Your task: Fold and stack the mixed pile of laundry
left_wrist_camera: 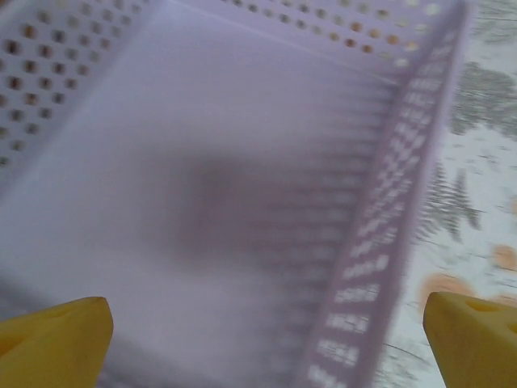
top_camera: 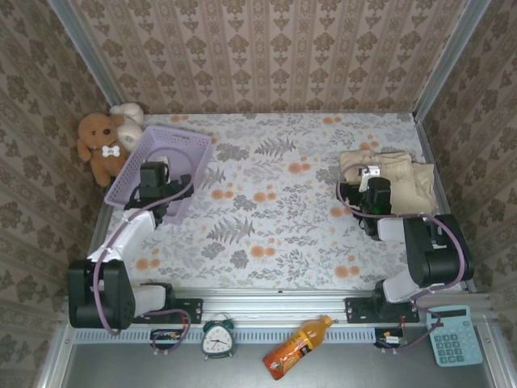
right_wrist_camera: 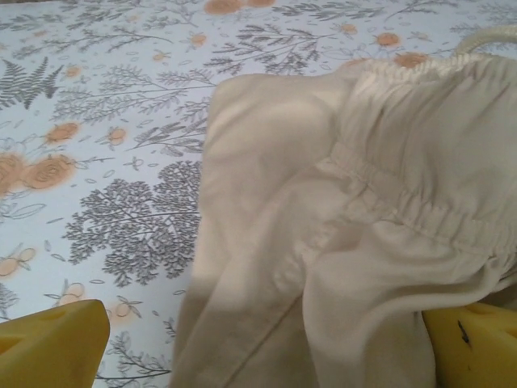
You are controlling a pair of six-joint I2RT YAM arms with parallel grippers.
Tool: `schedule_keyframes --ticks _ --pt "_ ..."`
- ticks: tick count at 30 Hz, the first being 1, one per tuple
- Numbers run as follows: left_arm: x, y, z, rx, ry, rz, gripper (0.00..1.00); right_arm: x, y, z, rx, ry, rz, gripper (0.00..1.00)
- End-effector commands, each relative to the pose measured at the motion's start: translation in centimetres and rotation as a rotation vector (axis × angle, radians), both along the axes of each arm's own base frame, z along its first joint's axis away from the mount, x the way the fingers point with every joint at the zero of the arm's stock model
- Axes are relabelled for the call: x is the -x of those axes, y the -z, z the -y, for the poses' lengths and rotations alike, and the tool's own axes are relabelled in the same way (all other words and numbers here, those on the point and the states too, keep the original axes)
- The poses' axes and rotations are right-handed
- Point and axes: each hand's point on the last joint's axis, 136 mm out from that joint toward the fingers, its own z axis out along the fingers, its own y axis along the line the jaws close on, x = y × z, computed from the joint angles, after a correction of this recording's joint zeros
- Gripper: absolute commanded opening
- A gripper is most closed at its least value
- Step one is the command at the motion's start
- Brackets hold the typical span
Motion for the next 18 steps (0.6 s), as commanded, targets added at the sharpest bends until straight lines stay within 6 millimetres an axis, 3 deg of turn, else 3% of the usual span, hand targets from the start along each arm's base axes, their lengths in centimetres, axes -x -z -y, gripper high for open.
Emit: schedule_keyframes --ticks 1,4,9,14,18 --pt "0.1 0.4 -3.6 -0.192 -0.095 0.092 1.00 -0.9 -2.3 0.5 0.039 0.021 0.116 1.00" --pt "-0.2 1.7 -3.7 -0.210 -0.063 0.204 1.00 -0.9 -2.4 0.5 0.040 0.022 0.113 1.00" --pt "-1.6 0.3 -1.4 -0.151 0.080 0.387 1.00 -0.9 -2.3 0.4 0.040 0.018 0.112 1.00" --pt "-3.2 2.9 -0.5 -0.153 0.157 0.403 1.00 -0.9 -2.3 0.3 0.041 0.014 0.112 1.00" --pt "-3.5 3.2 -0.5 -0.143 0.156 0.371 1.00 -1.0 -2.3 0.3 0.041 0.009 0.112 1.00"
